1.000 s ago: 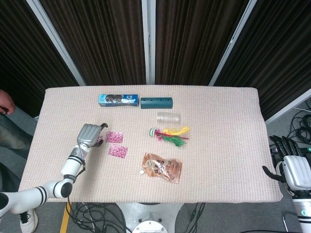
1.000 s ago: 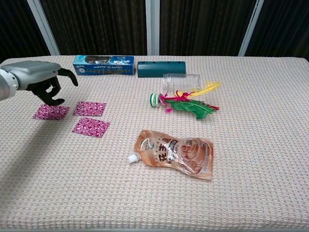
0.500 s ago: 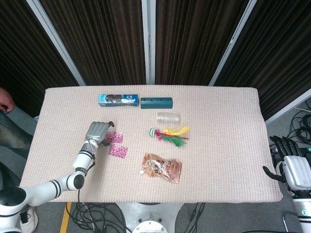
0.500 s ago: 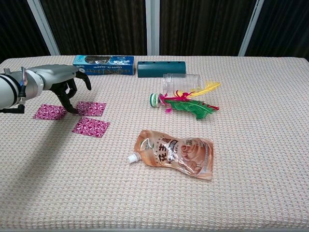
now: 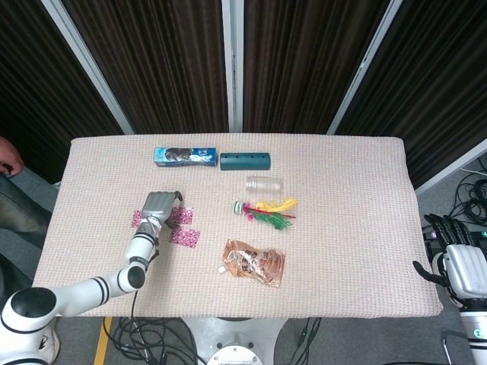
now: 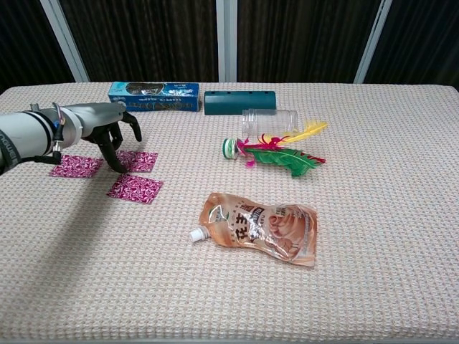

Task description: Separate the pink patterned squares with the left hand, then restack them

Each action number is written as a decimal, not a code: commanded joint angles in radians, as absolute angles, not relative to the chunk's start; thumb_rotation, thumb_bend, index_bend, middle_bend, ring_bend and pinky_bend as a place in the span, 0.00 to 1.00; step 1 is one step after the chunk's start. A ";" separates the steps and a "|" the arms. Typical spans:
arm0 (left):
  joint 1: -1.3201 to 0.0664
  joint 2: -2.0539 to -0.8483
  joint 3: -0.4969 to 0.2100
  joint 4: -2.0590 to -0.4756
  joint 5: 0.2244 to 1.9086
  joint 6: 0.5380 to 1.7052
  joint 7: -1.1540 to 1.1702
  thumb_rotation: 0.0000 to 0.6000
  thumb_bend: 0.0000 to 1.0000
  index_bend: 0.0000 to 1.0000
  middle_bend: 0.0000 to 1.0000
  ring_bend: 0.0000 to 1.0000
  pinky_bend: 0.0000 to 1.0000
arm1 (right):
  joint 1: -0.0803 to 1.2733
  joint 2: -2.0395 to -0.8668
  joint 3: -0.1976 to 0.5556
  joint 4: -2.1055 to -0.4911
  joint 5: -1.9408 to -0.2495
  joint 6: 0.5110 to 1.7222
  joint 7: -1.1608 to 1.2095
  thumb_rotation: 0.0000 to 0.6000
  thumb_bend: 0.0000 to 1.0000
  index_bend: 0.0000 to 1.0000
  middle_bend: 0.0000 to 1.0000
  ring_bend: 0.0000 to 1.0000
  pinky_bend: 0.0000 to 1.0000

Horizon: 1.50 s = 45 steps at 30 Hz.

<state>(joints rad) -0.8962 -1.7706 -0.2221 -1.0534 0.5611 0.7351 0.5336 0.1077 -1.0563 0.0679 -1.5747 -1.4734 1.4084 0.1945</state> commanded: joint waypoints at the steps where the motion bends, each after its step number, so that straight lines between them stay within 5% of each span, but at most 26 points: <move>1: -0.907 -1.781 -0.223 -1.041 0.538 0.731 0.545 1.00 0.13 0.38 0.88 0.92 0.99 | 0.107 -1.056 0.068 -1.573 -1.473 1.409 0.196 1.00 0.13 0.10 0.09 0.03 0.00; 45: -0.914 -1.842 -0.214 -0.959 0.547 0.734 0.529 1.00 0.25 0.49 0.89 0.92 0.99 | 0.103 -1.057 0.069 -1.561 -1.459 1.398 0.207 1.00 0.13 0.10 0.09 0.03 0.00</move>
